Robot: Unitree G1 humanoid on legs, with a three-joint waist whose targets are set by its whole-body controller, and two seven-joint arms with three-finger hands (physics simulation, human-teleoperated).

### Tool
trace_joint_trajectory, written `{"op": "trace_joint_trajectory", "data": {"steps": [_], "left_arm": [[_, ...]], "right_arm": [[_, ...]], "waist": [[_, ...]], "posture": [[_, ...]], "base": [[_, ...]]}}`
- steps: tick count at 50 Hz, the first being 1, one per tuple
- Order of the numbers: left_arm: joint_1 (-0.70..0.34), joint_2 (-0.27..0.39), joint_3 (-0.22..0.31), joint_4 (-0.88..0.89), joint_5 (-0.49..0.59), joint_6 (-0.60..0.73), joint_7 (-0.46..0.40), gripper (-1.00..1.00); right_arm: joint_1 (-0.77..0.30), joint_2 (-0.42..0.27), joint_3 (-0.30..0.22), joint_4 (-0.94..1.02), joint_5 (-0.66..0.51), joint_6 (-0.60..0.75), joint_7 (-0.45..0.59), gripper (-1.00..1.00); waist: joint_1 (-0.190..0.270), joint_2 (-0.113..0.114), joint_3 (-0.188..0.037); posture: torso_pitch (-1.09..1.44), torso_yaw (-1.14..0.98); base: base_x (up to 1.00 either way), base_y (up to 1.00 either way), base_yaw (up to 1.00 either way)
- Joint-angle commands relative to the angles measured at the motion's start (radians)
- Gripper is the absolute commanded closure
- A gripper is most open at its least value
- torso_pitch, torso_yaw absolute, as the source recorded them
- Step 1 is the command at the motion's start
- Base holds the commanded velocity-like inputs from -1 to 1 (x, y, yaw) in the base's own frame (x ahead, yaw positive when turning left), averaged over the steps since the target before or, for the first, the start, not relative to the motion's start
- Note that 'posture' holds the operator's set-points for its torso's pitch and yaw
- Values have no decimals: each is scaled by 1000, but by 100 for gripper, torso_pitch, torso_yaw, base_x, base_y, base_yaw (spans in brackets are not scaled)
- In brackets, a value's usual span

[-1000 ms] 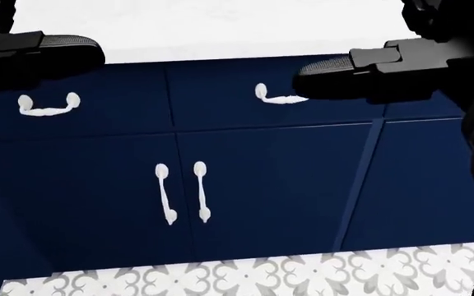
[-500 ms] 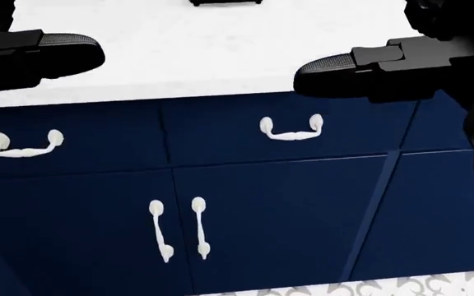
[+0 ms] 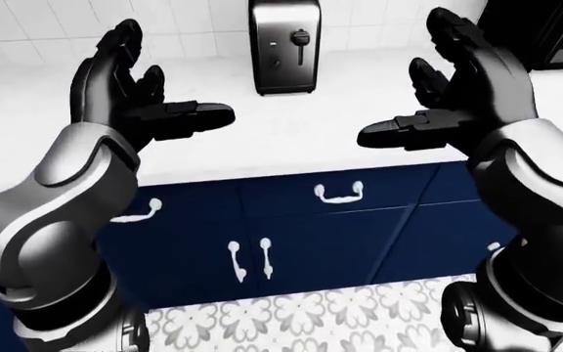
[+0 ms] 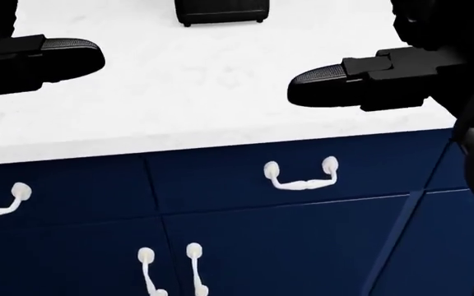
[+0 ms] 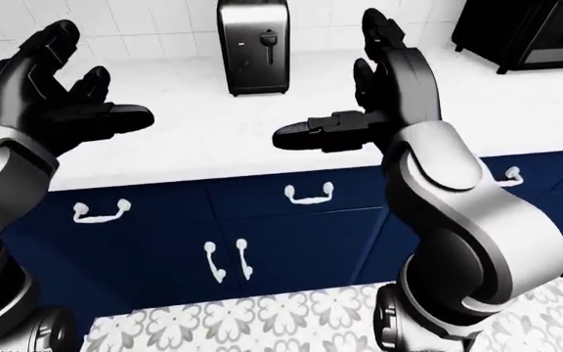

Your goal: Push down the lever of the toaster to turn it on.

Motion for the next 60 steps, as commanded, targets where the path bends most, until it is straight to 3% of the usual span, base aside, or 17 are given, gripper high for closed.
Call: {"op": "trace_joint_trajectory", "data": {"steps": [1, 6, 8, 18, 23, 24, 25, 28, 33, 38, 40, 44, 48, 50, 52, 58, 60], "left_arm": [[-35, 9, 5, -34, -7, -41, -10, -100], [-34, 9, 5, -31, -5, -44, -12, -100], [-33, 9, 6, -32, -5, -44, -12, -100], [-41, 11, 10, -33, -13, -37, -5, -100], [-40, 13, 9, -34, -17, -38, -3, -100], [-35, 13, 7, -33, -15, -42, -4, -100], [-41, 13, 9, -35, -19, -36, 0, -100], [-35, 14, 5, -32, -16, -44, -3, -100], [-36, 13, 6, -36, -20, -41, 1, -100], [-35, 10, 0, -36, -18, -43, 1, -100], [-31, 9, -3, -34, -13, -48, -3, -100], [-31, 8, 0, -38, -13, -44, -3, -100], [-35, 7, 3, -39, -14, -39, -1, -100], [-34, 7, 2, -37, -12, -42, -4, -100], [-33, 8, 2, -34, -10, -44, -6, -100], [-31, 7, 2, -31, -5, -46, -9, -100], [-25, 7, -1, -27, 2, -56, -15, -100]], "right_arm": [[-27, -15, -20, -21, -15, -48, -9, -100], [-31, -13, -21, -24, -9, -45, -12, -100], [-30, -14, -21, -25, -8, -44, -12, -100], [-30, -14, -16, -24, -8, -42, -16, -100], [-33, -15, -13, -25, -11, -36, -18, -100], [-30, -14, -11, -26, -12, -37, -17, -100], [-31, -13, -10, -26, -12, -36, -16, -100], [-30, -15, -7, -26, -16, -36, -12, -100], [-30, -15, -9, -27, -28, -37, -8, -100], [-32, -20, -8, -26, -37, -31, 0, -100], [-31, -21, -8, -25, -41, -33, 3, -100], [-40, -17, -14, -32, -43, -17, 3, -100], [-39, -11, -12, -32, -47, -21, 3, -100], [-36, -15, -10, -29, -53, -32, 6, -100], [-35, -14, -10, -29, -56, -31, 6, -100], [-41, -11, -11, -33, -60, -25, 6, -100], [-40, -12, -10, -30, -63, -28, 8, -100]], "waist": [[-5, 2, -28], [9, -58, -6], [15, -114, -20], [-7, -55, 2], [-28, 38, -34], [-26, 8, -3], [-28, 18, 6], [-22, 12, 15], [-12, -62, 21], [23, -41, -33], [8, -52, -7], [9, -55, -19], [7, -10, -1], [-22, 38, -39], [1, 14, 7], [4, -78, 13], [8, -65, 13]], "posture": [[0, 0], [0, 0], [0, 0], [0, 0], [0, 0], [0, 0], [0, 0], [0, 0], [0, 0], [0, 0], [0, 0], [0, 0], [0, 0], [0, 0], [0, 0], [0, 0], [0, 0]], "base": [[5, 0, 0], [22, 0, 0], [29, 0, 0], [29, 0, 0], [18, 0, 0], [0, 0, 0], [0, 0, 0], [0, 0, 0], [0, 0, 0], [0, 0, 20], [0, 0, 100], [0, 0, 100], [0, 0, 100], [0, 0, 33], [0, 0, 0], [0, 0, 0], [0, 0, 0]]}}
